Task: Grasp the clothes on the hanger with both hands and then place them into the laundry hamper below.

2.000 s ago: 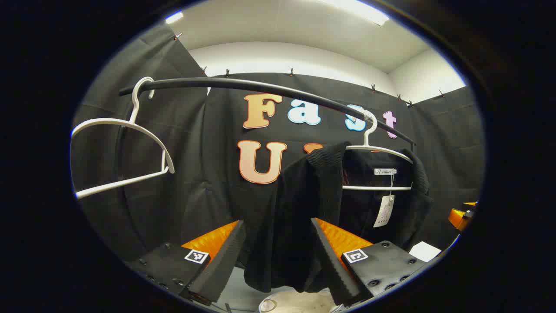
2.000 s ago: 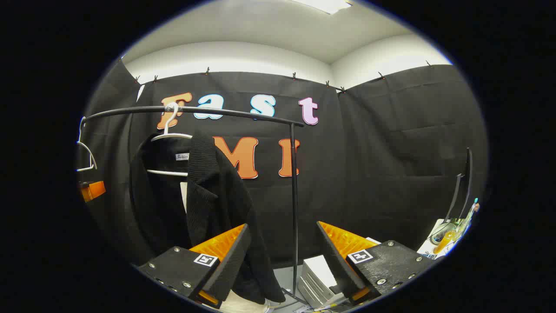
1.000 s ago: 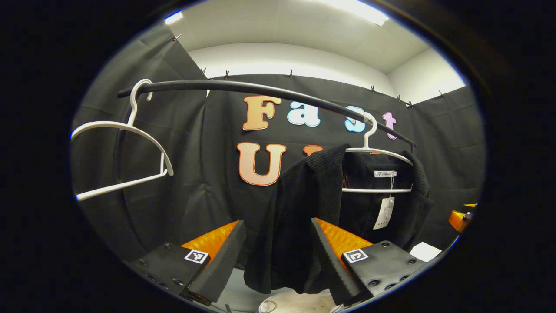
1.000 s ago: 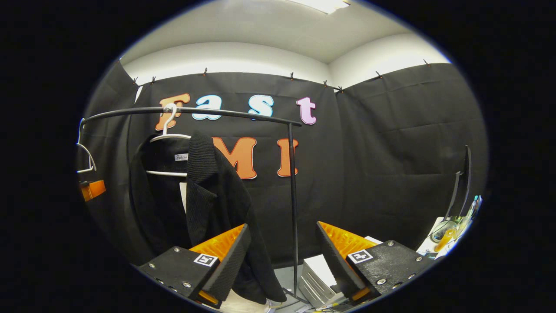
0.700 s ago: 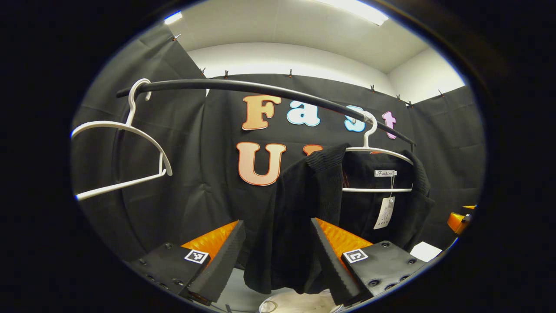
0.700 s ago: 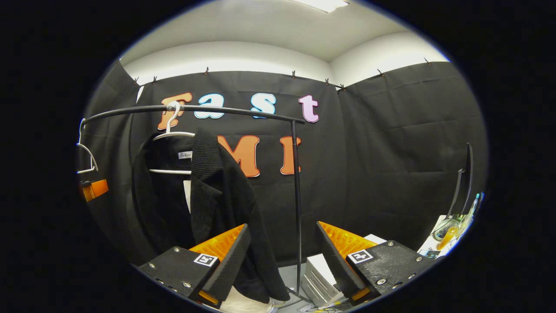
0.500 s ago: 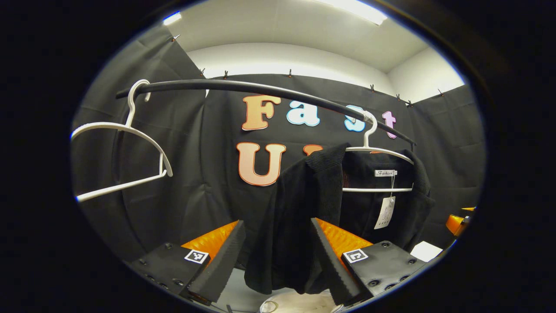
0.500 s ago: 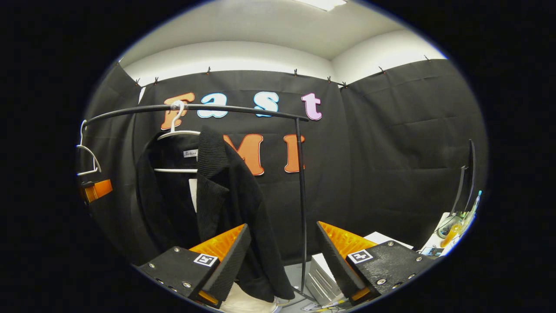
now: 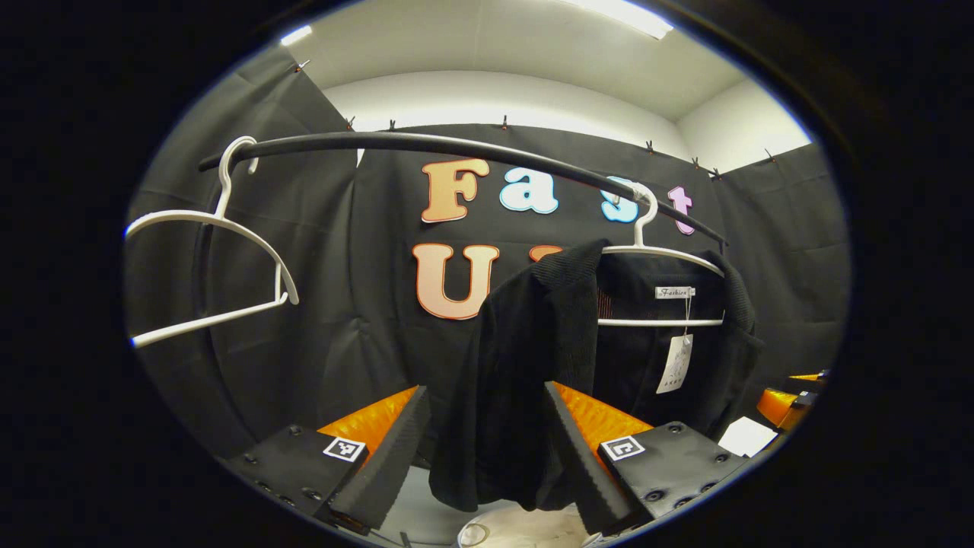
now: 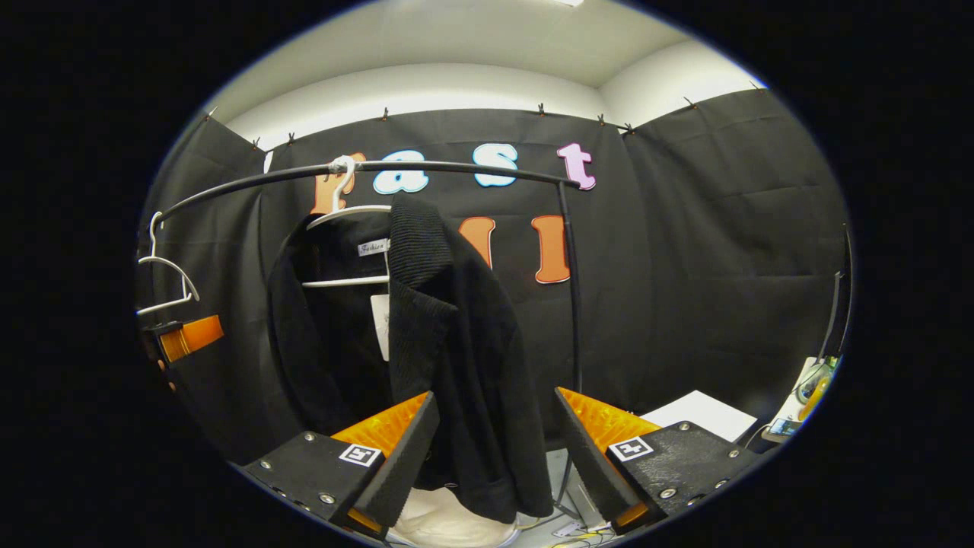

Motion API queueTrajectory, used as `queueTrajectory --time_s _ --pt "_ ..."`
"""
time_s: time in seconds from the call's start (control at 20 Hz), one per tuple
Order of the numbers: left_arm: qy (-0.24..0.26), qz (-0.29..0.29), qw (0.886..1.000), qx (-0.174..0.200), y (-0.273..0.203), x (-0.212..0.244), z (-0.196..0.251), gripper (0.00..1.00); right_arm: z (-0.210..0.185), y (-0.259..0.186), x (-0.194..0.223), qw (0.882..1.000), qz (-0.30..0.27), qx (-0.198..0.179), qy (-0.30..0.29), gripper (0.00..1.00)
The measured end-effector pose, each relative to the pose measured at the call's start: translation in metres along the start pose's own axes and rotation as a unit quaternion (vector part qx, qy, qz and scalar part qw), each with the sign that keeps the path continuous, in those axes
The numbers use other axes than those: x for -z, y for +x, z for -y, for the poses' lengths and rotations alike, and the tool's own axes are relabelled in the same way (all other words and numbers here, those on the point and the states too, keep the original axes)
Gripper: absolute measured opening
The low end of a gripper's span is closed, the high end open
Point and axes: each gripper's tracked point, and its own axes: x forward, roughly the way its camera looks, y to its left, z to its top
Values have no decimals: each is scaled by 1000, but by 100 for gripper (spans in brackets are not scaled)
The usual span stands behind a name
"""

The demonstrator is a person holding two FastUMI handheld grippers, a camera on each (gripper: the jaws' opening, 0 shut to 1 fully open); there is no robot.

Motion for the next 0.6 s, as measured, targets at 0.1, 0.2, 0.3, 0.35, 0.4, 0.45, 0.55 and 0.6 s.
queueTrajectory --time_s 0.1,0.2,0.3,0.35,0.4,0.45,0.55,0.6 --pt "1 -3 1000 -2 1 3 -2 96 -12 12 5 1000 -6 -16 6 93" --pt "2 -7 1000 -4 3 6 -5 96 -21 25 10 1000 -9 -25 6 93" --pt "3 -10 1000 -7 6 7 -5 96 -23 36 16 999 -14 -28 4 93" --pt "3 -10 1000 -7 7 6 -5 93 -24 43 20 999 -18 -31 6 93" --pt "3 -10 1000 -6 7 7 -5 97 -25 50 22 999 -21 -32 10 93" --pt "5 -10 1000 -6 9 7 -4 97 -25 54 25 999 -22 -32 12 93" --pt "7 -12 1000 -3 14 10 -3 97 -24 66 29 999 -26 -32 14 89" --pt "6 -14 1000 -2 15 11 -2 93 -25 72 31 999 -28 -33 17 93"
